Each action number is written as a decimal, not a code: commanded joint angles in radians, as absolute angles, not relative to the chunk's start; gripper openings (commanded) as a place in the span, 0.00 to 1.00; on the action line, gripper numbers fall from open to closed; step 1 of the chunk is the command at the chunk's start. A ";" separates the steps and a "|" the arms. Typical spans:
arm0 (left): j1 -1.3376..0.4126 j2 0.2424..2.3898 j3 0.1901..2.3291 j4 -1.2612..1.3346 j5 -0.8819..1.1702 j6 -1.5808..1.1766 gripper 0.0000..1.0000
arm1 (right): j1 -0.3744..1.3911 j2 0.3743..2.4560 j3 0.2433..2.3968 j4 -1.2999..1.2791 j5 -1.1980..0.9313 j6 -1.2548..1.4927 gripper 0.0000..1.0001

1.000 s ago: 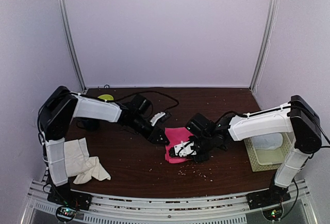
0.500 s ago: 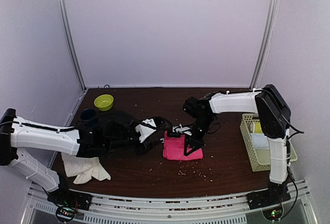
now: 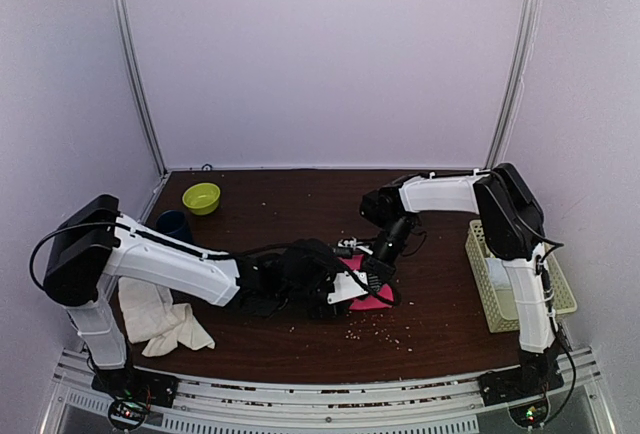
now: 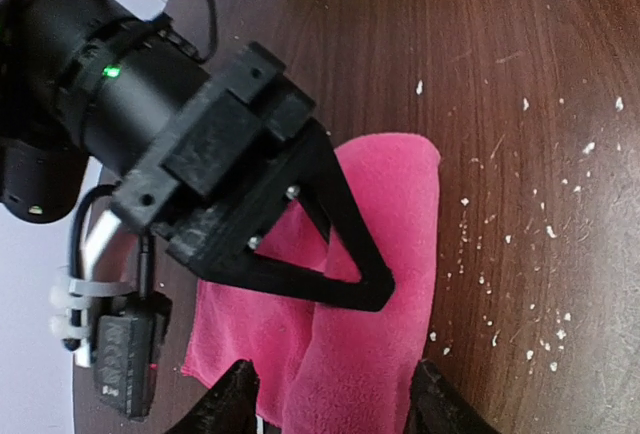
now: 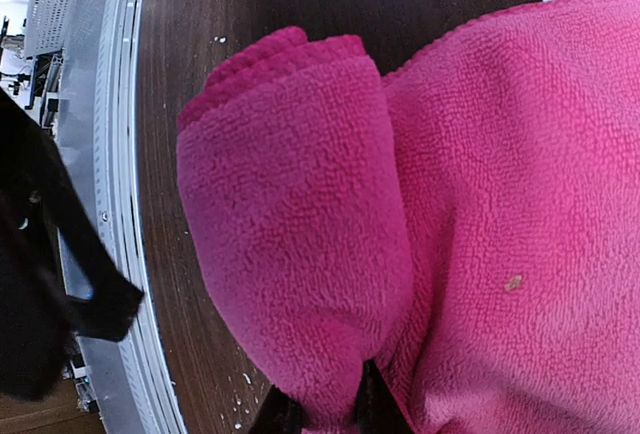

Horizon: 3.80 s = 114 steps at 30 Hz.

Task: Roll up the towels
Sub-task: Roll the towel at the center of the board.

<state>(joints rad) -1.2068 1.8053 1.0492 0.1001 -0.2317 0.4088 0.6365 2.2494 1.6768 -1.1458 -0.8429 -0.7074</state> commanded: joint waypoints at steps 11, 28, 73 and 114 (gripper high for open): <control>-1.197 2.037 1.217 -0.039 -0.332 0.455 0.48 | 0.630 2.286 1.636 -1.127 -0.764 -0.715 0.13; -1.070 2.049 1.353 -0.348 0.175 0.231 0.11 | 0.471 1.875 1.649 -1.081 -0.912 -0.622 0.56; -0.762 2.471 1.737 -0.610 0.997 -0.057 0.15 | 0.889 1.748 0.934 -0.179 0.044 -0.890 0.63; -1.147 1.710 1.017 0.045 -0.173 0.533 0.60 | 0.727 2.301 1.760 -1.199 -0.561 -0.762 0.27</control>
